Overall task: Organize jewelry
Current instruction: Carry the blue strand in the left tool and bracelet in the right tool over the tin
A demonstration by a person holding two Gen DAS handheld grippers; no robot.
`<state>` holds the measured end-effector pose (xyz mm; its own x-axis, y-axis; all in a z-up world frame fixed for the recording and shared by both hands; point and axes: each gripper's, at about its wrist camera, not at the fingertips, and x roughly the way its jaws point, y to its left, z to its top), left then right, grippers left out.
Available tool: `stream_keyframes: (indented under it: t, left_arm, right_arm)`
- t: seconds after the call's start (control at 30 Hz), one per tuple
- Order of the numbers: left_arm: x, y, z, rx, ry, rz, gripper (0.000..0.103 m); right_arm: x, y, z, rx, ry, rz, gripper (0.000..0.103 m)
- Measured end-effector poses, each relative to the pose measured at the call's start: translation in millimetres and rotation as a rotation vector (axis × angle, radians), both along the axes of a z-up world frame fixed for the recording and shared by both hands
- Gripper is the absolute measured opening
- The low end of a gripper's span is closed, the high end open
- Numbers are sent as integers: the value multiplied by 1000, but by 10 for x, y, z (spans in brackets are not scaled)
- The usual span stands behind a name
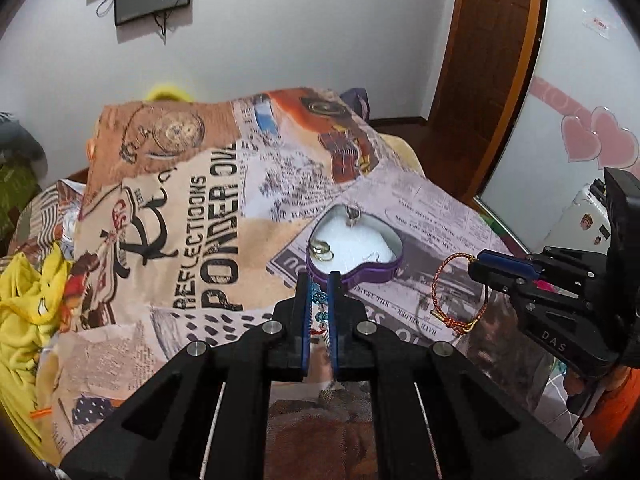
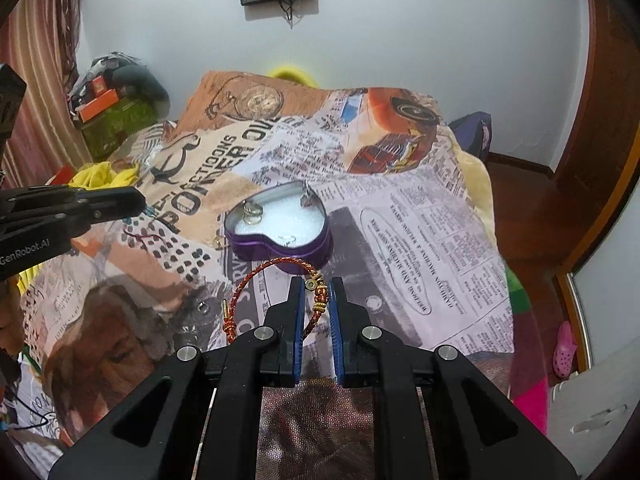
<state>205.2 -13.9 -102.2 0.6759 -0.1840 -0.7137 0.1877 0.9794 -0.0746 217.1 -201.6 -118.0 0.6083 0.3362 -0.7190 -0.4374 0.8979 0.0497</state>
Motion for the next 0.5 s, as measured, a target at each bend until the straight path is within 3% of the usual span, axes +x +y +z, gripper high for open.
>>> stream_keyframes:
  t: [0.5]
  left_arm:
    - [158,-80,269,-14,-77,-22,6]
  right_arm:
    - [158,21,169,35,-51,-17,10]
